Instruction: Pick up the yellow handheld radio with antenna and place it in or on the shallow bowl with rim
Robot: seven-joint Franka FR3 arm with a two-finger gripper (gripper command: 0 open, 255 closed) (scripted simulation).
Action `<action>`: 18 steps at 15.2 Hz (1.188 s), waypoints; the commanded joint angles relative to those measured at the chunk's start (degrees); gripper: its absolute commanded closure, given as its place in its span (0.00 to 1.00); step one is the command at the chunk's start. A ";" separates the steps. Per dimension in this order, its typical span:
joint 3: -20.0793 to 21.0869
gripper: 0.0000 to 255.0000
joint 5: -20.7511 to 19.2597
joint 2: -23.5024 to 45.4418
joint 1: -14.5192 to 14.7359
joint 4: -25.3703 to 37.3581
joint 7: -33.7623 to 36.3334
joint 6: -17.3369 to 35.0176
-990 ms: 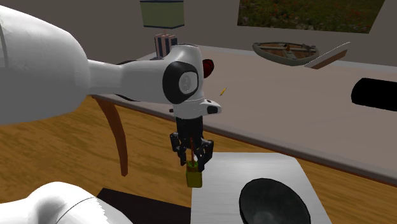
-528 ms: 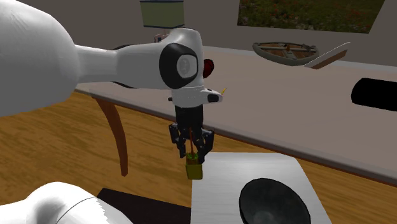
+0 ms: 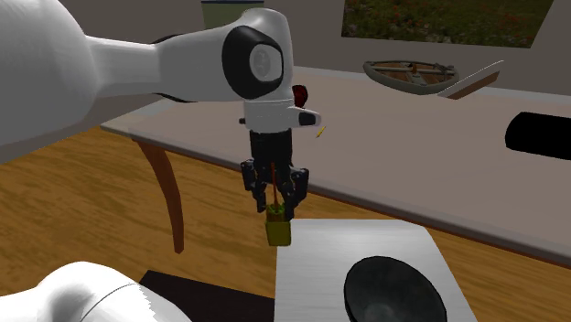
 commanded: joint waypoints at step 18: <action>-1.15 1.00 -1.24 1.92 -0.76 14.00 -5.20 -11.20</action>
